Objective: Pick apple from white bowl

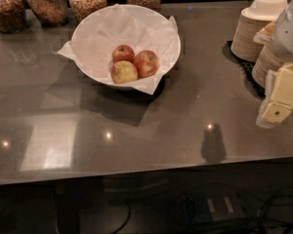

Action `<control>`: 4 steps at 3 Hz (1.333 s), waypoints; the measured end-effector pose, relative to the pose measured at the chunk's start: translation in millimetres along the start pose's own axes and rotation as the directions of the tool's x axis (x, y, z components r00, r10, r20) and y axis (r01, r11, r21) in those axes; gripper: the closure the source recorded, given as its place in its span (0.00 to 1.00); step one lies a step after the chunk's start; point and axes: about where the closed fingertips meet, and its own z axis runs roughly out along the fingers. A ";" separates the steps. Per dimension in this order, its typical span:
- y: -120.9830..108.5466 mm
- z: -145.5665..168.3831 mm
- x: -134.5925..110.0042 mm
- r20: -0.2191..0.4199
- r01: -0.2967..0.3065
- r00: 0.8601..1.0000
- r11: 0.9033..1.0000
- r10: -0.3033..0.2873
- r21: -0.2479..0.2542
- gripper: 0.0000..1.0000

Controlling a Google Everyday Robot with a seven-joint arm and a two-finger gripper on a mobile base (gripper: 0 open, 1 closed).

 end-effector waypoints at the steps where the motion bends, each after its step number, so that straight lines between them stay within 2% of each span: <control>1: -0.1 0.0 -0.1 0.000 0.000 1.000 1.000 0.000 0.000 0.00; 3: -32.8 6.6 -38.6 0.118 0.024 0.993 0.998 -0.031 0.064 0.00; 4: -55.8 18.3 -67.9 0.202 0.028 0.978 0.995 -0.046 0.092 0.00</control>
Offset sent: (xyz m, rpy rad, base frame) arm 0.0366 0.0258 0.0101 0.0807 -0.0907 0.0506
